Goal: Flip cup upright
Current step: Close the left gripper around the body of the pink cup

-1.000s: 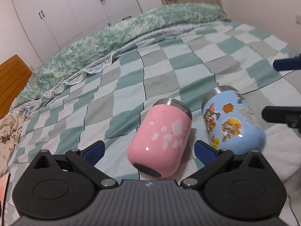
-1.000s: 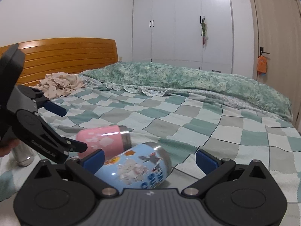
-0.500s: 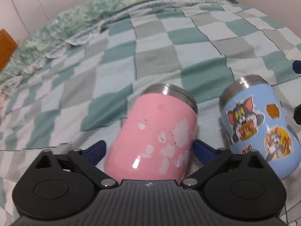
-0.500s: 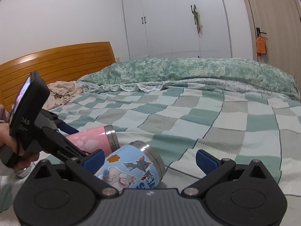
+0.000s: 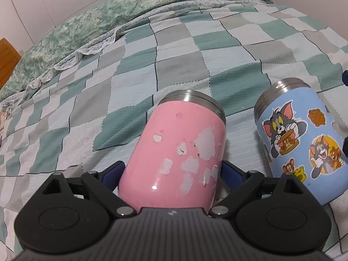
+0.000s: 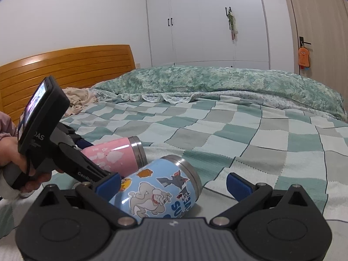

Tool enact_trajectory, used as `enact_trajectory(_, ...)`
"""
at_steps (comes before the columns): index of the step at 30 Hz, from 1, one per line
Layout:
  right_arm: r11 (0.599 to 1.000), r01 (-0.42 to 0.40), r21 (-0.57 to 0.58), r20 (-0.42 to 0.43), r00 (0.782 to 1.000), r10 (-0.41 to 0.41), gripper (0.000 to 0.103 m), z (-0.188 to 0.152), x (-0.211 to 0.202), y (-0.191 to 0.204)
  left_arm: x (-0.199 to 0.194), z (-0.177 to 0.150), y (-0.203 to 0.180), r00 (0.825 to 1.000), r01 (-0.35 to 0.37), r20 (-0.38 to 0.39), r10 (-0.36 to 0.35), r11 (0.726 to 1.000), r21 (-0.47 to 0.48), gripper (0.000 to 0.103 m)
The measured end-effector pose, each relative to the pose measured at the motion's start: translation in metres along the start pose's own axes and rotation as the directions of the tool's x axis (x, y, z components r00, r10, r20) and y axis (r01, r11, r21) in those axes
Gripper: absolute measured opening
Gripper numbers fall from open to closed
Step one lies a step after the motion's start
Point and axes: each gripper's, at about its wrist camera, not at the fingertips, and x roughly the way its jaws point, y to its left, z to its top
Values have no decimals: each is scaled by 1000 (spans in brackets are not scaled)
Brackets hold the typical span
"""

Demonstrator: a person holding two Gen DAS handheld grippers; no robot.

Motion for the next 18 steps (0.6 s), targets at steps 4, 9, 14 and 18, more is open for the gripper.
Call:
enact_trajectory(4, 1000, 7, 2, 0, 1000, -7, 103, -1, 0, 0, -3, -2, -1, 1000, -5, 27, 5, 1000, 0, 92)
enact_trajectory(9, 1000, 19, 19, 9, 1000, -19, 103, 2, -9, 4, -18, -5, 3, 999, 13, 43, -12, 1000, -22, 90)
enact_trajectory(14, 999, 18, 33, 27, 999, -18, 103, 8, -28, 15, -47, -9, 5, 996, 24, 83, -21, 999, -38, 86)
enact_trajectory(18, 999, 11, 51, 40, 999, -14, 103, 6, -46, 28, -70, -21, 4, 994, 46, 105, -41, 998, -50, 85)
